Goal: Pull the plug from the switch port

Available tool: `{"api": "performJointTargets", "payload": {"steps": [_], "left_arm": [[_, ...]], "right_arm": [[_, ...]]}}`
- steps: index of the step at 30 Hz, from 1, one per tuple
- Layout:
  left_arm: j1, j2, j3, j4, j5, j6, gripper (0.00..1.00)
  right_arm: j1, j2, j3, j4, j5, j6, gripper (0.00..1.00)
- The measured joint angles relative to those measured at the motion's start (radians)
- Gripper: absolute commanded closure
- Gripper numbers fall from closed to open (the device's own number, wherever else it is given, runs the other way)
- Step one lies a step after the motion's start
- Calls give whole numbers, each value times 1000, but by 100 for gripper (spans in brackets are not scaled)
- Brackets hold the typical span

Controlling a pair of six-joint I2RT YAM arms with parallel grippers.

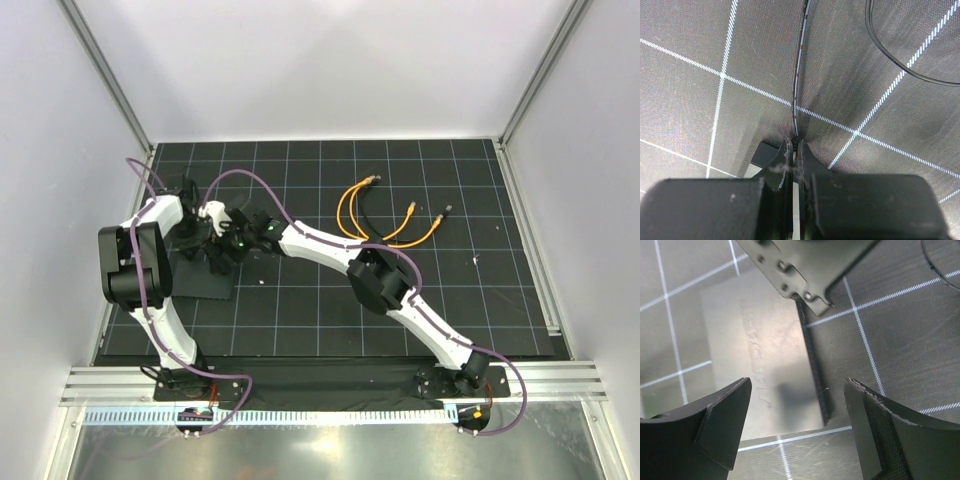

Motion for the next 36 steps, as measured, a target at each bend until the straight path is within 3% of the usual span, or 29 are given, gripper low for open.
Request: {"api": "performJointTargets", "payload": {"steps": [12,20,23,28,36], "left_arm": [[0,0,-1,3,1,10,100],[2,0,-1,3,14,9,100],[4,0,-1,3,18,8,100],[4,0,-1,3,19,8,100],[5,0,-2,3,26,9,100]], "right_arm": [[-12,142,122,40,-128,-49,13],[-21,234,228,116,-233,60,13],[-28,256,241,157,-266,120,19],[-37,285,247,220,-325,196,45],[-53,319,265,263,-397,266,60]]}}
